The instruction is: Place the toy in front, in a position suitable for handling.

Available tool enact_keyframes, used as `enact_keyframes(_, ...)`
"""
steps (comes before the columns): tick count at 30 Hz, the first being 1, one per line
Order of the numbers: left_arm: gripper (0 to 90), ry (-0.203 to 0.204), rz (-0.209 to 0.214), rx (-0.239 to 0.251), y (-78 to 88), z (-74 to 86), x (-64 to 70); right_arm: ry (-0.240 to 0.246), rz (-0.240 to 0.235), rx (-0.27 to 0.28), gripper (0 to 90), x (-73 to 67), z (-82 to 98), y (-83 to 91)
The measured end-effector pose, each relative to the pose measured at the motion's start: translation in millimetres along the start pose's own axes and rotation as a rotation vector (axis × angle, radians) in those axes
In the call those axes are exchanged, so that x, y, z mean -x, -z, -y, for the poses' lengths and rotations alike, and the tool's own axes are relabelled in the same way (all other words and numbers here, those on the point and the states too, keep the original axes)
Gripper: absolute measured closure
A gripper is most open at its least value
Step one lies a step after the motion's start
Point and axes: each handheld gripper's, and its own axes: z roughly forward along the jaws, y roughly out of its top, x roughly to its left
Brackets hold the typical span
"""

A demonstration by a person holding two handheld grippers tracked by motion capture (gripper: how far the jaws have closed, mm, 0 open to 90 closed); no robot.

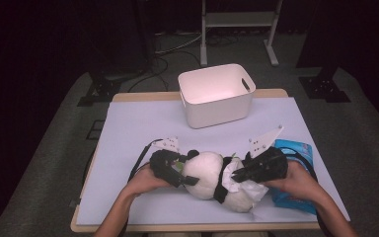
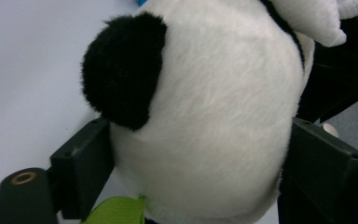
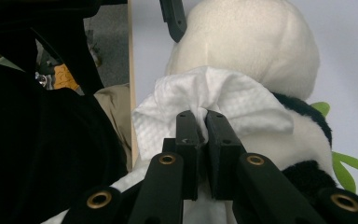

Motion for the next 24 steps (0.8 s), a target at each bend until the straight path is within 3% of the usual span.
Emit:
enact_keyframes(4,22.8,-0.01,-0.022,0.021,2.8,1.4,2.0,0.014,0.022,0.031,83.1,-0.8,-8.4,2.0)
enact_keyframes(11,23.0,-0.069,-0.04,0.0,2.7,-6.2,11.8,0.053,0.073,0.046,83.2,0.1,-33.6,-12.7)
enact_keyframes(18,22.9,-0.08,-0.046,-0.005,2.9,-6.1,14.8,0.088,0.108,0.075,83.1,-1.2,-62.6,-27.1)
enact_keyframes(24,23.0,-0.075,-0.046,-0.014,4.1,-2.1,12.4,0.071,0.115,0.035,83.2,2.6,-64.3,-28.0)
